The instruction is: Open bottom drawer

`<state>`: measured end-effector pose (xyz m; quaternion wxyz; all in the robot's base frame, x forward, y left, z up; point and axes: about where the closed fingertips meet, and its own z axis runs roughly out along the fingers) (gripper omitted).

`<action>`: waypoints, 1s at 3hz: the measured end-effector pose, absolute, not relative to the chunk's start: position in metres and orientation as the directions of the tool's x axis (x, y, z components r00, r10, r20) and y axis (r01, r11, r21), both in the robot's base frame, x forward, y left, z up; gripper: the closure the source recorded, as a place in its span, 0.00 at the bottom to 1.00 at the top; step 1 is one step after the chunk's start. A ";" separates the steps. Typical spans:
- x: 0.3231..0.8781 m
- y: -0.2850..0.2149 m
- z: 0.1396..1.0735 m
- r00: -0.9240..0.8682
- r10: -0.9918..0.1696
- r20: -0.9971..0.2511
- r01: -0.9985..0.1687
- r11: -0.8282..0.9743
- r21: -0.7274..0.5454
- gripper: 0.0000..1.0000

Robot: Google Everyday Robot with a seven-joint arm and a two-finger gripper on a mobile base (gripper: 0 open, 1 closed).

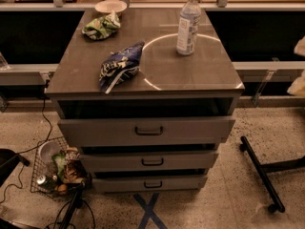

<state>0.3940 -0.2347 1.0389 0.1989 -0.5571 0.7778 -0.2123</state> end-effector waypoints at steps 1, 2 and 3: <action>0.380 -0.231 0.977 -0.268 -0.955 -0.124 -0.822 0.294 -0.489 0.80; 0.379 -0.230 0.914 -0.256 -0.954 -0.159 -0.850 0.300 -0.432 1.00; 0.374 -0.218 0.821 -0.271 -0.950 -0.154 -0.897 0.307 -0.318 0.77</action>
Offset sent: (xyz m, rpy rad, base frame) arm -0.0147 0.0007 -0.2134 0.1878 0.1889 0.0753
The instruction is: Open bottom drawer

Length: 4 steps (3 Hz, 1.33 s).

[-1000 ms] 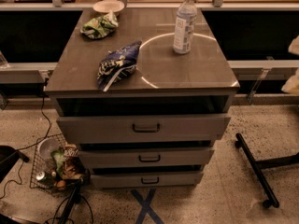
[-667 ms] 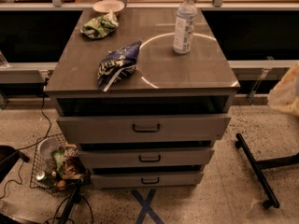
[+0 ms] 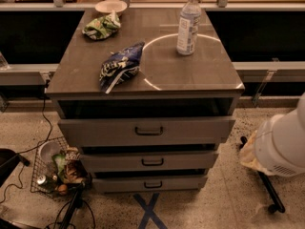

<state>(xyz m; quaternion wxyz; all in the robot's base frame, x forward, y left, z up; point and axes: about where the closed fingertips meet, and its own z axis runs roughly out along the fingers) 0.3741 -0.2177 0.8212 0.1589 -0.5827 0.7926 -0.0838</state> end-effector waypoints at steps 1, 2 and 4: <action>0.368 -0.208 0.767 -0.286 -0.948 -0.143 -0.921 0.312 -0.231 0.54; 0.373 -0.233 0.836 -0.334 -0.942 -0.022 -0.880 0.320 -0.352 0.23; 0.371 -0.248 0.946 -0.360 -0.930 0.066 -0.825 0.285 -0.489 0.00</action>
Offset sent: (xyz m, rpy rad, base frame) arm -0.0060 -0.0533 0.1460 -0.3849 -0.1013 -0.1257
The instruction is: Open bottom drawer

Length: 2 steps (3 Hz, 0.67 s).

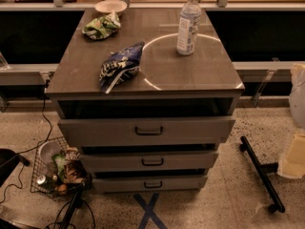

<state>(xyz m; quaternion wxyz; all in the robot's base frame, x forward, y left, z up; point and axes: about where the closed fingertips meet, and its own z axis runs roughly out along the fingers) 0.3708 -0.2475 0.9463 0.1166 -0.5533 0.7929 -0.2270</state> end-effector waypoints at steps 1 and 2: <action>0.381 -0.242 0.910 -0.348 -0.937 0.038 -0.827 0.287 -0.483 0.00; 0.388 -0.235 0.846 -0.320 -0.947 -0.009 -0.845 0.289 -0.450 0.00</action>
Offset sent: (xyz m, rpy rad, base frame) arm 0.0286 0.0221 -0.1873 0.1625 0.0331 0.0859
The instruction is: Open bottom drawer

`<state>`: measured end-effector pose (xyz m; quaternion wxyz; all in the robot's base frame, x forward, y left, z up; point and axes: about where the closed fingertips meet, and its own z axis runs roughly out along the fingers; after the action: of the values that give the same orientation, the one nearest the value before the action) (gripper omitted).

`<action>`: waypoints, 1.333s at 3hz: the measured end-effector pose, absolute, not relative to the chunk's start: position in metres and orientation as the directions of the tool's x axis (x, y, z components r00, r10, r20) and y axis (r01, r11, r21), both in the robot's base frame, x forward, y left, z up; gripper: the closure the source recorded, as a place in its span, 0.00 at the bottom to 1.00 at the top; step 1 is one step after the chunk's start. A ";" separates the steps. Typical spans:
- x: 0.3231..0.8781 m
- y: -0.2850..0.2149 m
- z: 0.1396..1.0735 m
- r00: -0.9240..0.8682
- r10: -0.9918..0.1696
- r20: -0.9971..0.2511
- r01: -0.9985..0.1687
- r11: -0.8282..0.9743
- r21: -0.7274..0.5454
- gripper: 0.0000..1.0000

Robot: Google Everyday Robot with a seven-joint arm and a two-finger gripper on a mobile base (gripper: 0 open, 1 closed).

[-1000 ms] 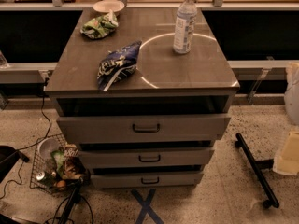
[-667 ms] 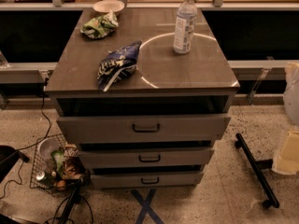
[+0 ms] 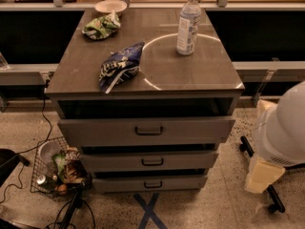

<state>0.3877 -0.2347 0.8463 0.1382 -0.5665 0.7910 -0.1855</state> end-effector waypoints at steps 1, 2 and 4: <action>0.393 -0.216 0.770 -0.266 -0.962 -0.067 -0.877 0.270 -0.396 0.00; 0.395 -0.192 0.707 -0.218 -0.968 -0.121 -0.904 0.248 -0.349 0.00; 0.386 -0.147 0.615 -0.130 -0.987 -0.095 -0.945 0.152 -0.290 0.00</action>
Offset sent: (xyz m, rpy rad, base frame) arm 0.0110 0.0709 -0.2139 0.2192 0.1110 0.1761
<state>0.3857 -0.1473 0.6146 0.1322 -0.6462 0.7475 -0.0794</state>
